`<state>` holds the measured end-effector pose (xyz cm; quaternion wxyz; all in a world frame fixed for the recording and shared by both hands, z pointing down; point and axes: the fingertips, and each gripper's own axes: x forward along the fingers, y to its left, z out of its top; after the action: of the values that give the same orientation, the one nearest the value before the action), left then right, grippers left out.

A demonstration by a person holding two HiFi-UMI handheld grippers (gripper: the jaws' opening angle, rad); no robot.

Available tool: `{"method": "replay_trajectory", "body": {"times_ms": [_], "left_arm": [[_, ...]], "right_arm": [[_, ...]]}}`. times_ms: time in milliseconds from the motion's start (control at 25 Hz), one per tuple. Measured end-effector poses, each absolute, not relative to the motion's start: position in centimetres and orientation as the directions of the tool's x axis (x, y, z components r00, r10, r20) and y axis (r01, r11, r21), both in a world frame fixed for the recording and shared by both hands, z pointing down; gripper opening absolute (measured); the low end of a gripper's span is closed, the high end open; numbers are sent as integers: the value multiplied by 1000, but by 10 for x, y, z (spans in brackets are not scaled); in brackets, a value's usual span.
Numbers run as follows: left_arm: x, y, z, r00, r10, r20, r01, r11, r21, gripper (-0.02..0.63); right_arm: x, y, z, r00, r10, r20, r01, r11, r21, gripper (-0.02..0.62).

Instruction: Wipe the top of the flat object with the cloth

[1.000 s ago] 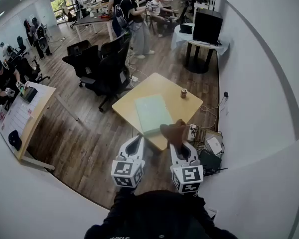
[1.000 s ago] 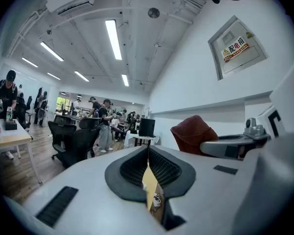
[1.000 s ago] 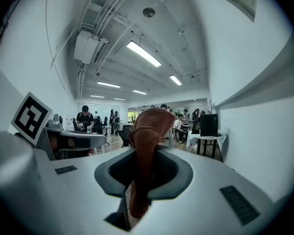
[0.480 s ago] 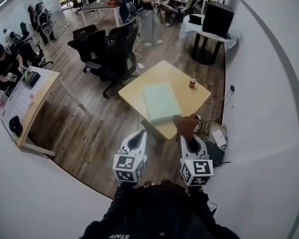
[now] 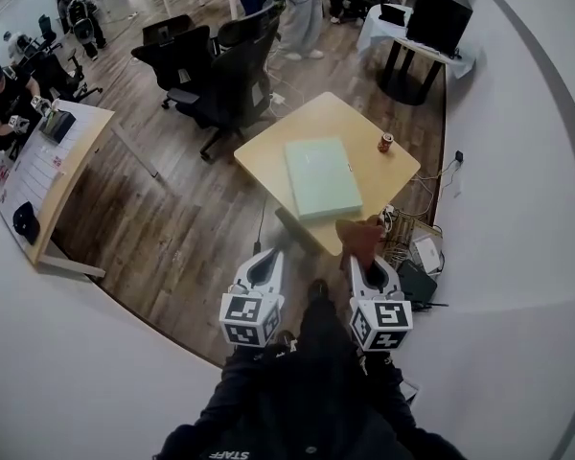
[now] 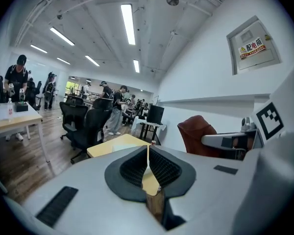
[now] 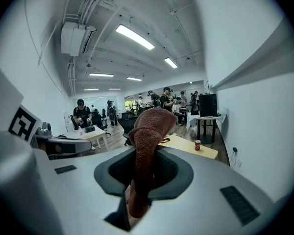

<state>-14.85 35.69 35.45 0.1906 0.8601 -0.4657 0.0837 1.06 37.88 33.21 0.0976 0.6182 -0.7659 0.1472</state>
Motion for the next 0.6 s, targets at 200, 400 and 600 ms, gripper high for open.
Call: {"method": "replay_trajectory", "body": {"times_ms": [200, 400, 600], "left_arm": [[-134, 299, 369, 533, -777, 335, -845, -469, 257, 40], [-112, 220, 380, 492, -790, 366, -869, -423, 255, 40], [-89, 137, 395, 455, -791, 408, -888, -369, 275, 40]], "right_arm": [[24, 312, 341, -267, -909, 319, -960, 223, -169, 84], [49, 226, 349, -316, -890, 329, -944, 258, -207, 83], [75, 149, 358, -369, -853, 367, -925, 301, -230, 86]]}}
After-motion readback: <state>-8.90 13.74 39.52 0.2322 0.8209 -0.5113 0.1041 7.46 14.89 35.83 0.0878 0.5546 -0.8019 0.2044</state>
